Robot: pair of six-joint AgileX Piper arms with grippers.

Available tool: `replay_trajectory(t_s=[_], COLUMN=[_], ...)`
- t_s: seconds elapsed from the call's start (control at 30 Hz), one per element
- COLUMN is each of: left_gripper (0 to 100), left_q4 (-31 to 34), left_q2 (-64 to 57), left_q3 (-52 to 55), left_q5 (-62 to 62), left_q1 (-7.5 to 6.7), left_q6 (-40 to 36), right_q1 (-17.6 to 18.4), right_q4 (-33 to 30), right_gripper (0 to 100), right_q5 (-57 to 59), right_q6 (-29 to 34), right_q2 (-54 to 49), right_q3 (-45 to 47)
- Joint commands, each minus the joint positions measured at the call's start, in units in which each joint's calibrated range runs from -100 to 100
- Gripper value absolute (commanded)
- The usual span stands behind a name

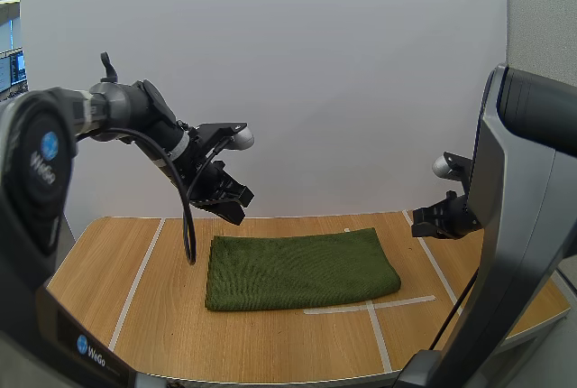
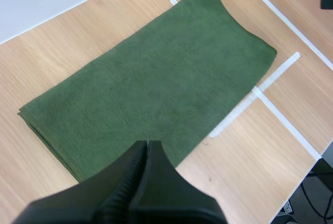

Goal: Fold the towel

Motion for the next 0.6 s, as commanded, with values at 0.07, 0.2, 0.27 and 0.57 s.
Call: replay_trajectory(t_s=[0.07,0.2,0.27,0.57], left_gripper=[0,0,0,0], left_q4=[-1.45,0.75,1.75,2.08], left_q2=[-19.58,-25.99,-28.83,-39.77], left_q3=[9.99,12.45,12.79,13.12], left_q5=[1.01,-0.6,-0.6,0.97], left_q1=[0.1,0.54,1.06,3.55], left_q6=[-5.1,-7.15,-8.25,-11.76], right_q1=[-0.18,-0.07,0.5,1.36], right_q4=[5.31,5.31,4.76,3.17], right_gripper=[0,0,0,51], right_q5=[0.77,0.77,0.77,0.77], right_q6=[-7.77,-8.71,-8.59,-6.16], right_q2=[2.45,2.88,4.22,15.78], right_q3=[0.17,-0.11,-1.58,-8.85])
